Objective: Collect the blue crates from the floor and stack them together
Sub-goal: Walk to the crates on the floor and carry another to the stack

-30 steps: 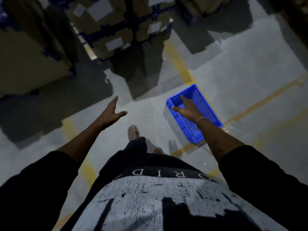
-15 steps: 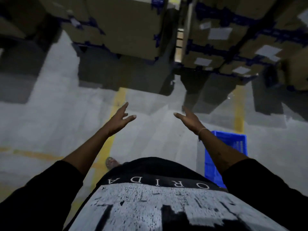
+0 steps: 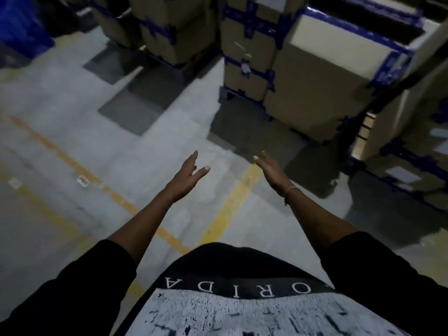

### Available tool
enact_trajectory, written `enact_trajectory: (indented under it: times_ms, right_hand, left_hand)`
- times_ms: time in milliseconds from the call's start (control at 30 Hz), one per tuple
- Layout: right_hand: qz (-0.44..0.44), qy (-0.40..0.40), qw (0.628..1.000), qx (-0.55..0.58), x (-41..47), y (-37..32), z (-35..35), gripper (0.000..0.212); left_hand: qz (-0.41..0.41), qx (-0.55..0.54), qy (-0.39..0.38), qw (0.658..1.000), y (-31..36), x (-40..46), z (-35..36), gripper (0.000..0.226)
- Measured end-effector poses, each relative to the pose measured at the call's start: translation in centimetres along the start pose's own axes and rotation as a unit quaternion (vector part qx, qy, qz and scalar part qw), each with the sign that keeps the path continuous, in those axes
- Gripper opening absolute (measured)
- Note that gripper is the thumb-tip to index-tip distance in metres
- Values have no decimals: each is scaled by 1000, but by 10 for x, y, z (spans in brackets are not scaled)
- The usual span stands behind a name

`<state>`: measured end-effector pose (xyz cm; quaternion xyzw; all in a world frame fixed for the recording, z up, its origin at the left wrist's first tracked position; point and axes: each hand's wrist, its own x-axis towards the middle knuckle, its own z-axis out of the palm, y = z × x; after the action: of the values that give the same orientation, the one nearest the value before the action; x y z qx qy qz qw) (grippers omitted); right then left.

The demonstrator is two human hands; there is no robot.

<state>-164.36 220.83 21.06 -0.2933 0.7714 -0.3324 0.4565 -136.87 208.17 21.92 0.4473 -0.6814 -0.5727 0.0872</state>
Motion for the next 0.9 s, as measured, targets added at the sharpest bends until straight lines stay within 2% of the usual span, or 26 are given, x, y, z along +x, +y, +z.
enact_trajectory:
  times_ms: [233,367,500,567,700,800,900]
  right_hand:
    - [-42,-88,994,-52,104,-109,104,111]
    - [-80,-130,985,-79,159,-181,166,106]
    - [-109,-173,974,-102,222,-247,227,82]
    - [-112,-193,969,-110,252,-281,256,76]
    - [-118,-221,959,-134,306,-355,308,77]
    - [-132,-237,949,-158,350,-408,355,84]
    - [-153,-264,937,-171,385,-454,406,88]
  left_hand:
    - [-25,-61,113,991,-48,6,-130,85]
    - [-57,-98,175,978,-79,20,-196,92]
    - [-85,-130,227,961,-102,43,-271,96]
    - [-103,-146,255,950,-108,52,-309,97]
    - [-128,-152,283,938,-112,68,-387,95]
    - [-133,-181,335,915,-122,80,-446,99]
    - [-138,-203,371,896,-139,88,-494,90]
